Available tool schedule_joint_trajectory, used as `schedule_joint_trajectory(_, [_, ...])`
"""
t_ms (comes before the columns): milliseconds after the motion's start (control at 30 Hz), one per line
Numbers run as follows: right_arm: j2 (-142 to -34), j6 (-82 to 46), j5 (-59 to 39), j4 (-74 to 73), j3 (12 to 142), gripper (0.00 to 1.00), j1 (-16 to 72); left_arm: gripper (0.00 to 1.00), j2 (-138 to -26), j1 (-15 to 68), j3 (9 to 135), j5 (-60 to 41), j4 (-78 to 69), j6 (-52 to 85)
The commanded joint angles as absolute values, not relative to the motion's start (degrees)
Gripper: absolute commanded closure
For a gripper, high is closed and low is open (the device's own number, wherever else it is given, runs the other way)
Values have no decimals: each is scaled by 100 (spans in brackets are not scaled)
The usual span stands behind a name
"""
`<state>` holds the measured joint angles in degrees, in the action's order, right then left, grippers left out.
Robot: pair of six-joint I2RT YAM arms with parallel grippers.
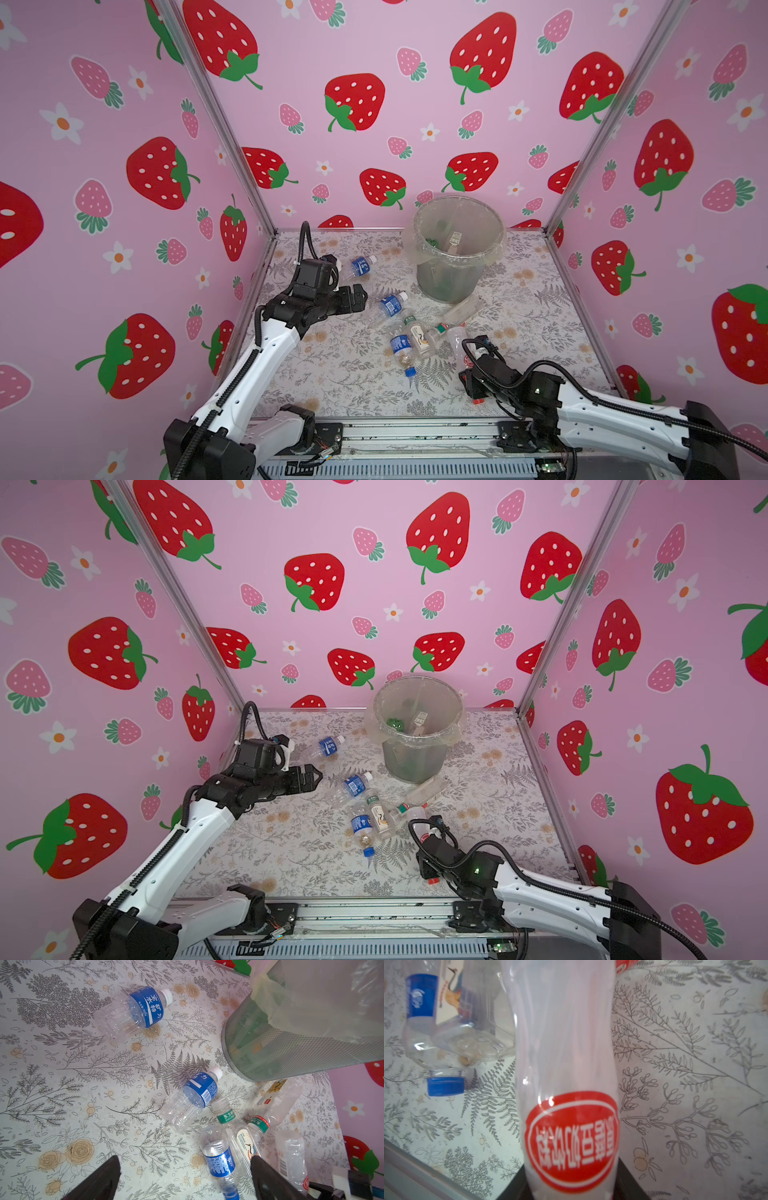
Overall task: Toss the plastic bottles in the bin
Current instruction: 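Close the right gripper on the red-labelled bottle and lift it, then carry the red-labelled bottle over the bin and open the right gripper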
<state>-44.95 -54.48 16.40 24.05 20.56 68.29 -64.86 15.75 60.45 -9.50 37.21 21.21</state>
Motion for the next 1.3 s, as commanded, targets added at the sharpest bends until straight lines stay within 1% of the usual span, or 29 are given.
schedule_joint_trajectory(0, [-4155,-5607,2051,2884,2375,52,6872,1,-6444,1555,6003,-894,3795,2080])
schedule_joint_trajectory(267, [-3543,-5529,2696,3374,2974,52,6871,1,-6451,1553,6021,-896,3802,2076])
schedule_joint_trajectory(467, [-3310,-5276,3121,3492,3426,52,6865,1,-6443,1553,6020,-879,3798,2079])
schedule_joint_trajectory(800, [-3169,-4754,3828,3350,3966,52,6866,1,-6470,1551,6015,-875,3798,2077])
schedule_joint_trajectory(1000, [-3103,-4333,4232,2975,4208,52,6867,1,-6478,1549,6029,-870,3806,2078])
schedule_joint_trajectory(1267, [-3415,-4117,4588,2681,4571,53,6873,1,-6502,1547,6033,-871,3813,2081])
